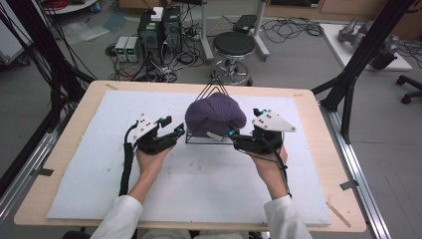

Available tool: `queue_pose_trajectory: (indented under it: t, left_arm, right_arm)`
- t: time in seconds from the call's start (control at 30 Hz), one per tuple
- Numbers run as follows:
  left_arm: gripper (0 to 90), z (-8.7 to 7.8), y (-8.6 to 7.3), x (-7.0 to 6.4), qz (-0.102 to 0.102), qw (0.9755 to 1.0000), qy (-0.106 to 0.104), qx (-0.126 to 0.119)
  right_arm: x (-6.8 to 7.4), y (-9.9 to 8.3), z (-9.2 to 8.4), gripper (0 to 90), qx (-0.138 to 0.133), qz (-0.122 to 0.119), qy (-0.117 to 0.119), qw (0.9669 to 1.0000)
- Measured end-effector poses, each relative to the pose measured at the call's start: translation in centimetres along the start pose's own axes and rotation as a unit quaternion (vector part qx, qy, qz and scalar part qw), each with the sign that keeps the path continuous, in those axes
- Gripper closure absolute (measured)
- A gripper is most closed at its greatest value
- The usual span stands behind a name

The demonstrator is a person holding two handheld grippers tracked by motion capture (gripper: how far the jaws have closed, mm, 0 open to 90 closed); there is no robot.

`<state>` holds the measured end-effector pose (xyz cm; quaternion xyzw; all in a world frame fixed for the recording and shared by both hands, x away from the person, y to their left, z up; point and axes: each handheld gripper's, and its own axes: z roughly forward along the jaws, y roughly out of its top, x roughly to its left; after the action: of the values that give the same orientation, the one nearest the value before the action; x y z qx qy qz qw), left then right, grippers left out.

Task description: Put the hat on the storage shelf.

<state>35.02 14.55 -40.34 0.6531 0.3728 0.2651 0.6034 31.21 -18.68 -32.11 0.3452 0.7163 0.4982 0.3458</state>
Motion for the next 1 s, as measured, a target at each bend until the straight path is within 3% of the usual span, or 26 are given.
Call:
queue_pose_trajectory:
  t: [0.2, 0.4, 0.5, 0.8, 1.0]
  left_arm:
    - [32.6, -2.0, 0.6, 0.6, -0.011, 0.9997, -0.006, -0.019]
    - [30.5, -4.1, 1.3, 1.4, -0.007, 0.9994, 0.001, -0.035]
    - [29.6, -5.1, 1.3, 1.8, -0.007, 0.9993, 0.008, -0.035]
    - [26.8, -8.4, 1.3, 3.2, -0.01, 0.9979, 0.037, -0.051]
    - [26.5, -10.2, 0.9, 3.5, -0.001, 0.997, 0.051, -0.059]
  right_arm:
    - [-1.3, -0.3, -1.7, 10.9, -0.02, 0.044, -0.017, 0.9987]
    - [-2.8, -1.2, -3.3, 10.9, -0.036, 0.083, -0.051, 0.9946]
    - [-3.6, -1.8, -4.0, 11.0, -0.034, 0.112, -0.054, 0.9917]
    - [-5.0, -4.2, -6.2, 10.9, -0.035, 0.139, -0.076, 0.9867]
    - [-5.6, -5.9, -7.1, 10.9, -0.038, 0.153, -0.1, 0.9824]
